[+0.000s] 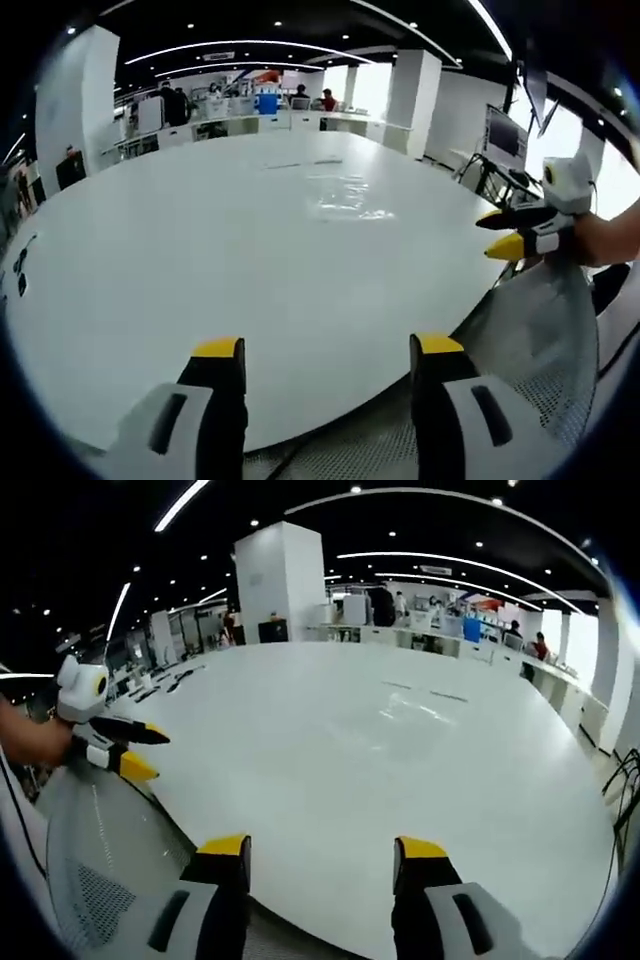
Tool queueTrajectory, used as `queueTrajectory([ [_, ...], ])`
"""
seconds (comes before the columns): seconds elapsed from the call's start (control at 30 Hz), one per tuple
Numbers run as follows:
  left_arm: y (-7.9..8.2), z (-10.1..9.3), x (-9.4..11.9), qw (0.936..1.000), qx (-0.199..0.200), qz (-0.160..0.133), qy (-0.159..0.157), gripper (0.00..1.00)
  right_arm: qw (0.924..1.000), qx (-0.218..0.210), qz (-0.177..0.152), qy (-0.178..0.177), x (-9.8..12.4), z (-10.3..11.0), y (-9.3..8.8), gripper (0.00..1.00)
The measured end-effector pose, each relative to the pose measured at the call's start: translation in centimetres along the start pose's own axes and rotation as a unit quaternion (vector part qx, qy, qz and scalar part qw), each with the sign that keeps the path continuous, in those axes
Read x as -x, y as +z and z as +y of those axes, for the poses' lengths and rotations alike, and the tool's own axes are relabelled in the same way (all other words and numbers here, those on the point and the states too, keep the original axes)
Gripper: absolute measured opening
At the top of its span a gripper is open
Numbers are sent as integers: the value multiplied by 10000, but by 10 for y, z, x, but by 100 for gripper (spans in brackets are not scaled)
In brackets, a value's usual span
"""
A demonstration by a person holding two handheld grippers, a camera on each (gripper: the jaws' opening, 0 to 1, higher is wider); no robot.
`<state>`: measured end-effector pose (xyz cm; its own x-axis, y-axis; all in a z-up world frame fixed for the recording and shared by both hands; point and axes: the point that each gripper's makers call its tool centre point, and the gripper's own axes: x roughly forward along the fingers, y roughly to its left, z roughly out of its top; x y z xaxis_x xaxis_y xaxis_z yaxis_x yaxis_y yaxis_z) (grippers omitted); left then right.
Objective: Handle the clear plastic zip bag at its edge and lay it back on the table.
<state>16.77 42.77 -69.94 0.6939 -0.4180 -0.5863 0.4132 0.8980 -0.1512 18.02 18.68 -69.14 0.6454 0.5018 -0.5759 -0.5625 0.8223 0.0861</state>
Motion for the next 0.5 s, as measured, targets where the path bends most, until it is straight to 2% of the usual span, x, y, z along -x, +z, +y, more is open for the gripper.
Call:
queueTrajectory([
  [0.17, 1, -8, 1, 10000, 4, -51, -67, 73, 9999, -146, -63, -24, 1, -3, 1, 57],
  [0.27, 4, -11, 3, 9997, 197, -133, -116, 76, 9996, -254, -64, -42, 3, -2, 1, 58],
  [0.37, 2, -16, 5, 9996, 202, -112, -145, 80, 9997, -241, -90, -44, 7, 3, 3, 58],
  [0.5, 5, -19, 7, 9987, 433, -155, -210, 88, 9990, -386, -218, -76, 11, 2, 9, 61],
])
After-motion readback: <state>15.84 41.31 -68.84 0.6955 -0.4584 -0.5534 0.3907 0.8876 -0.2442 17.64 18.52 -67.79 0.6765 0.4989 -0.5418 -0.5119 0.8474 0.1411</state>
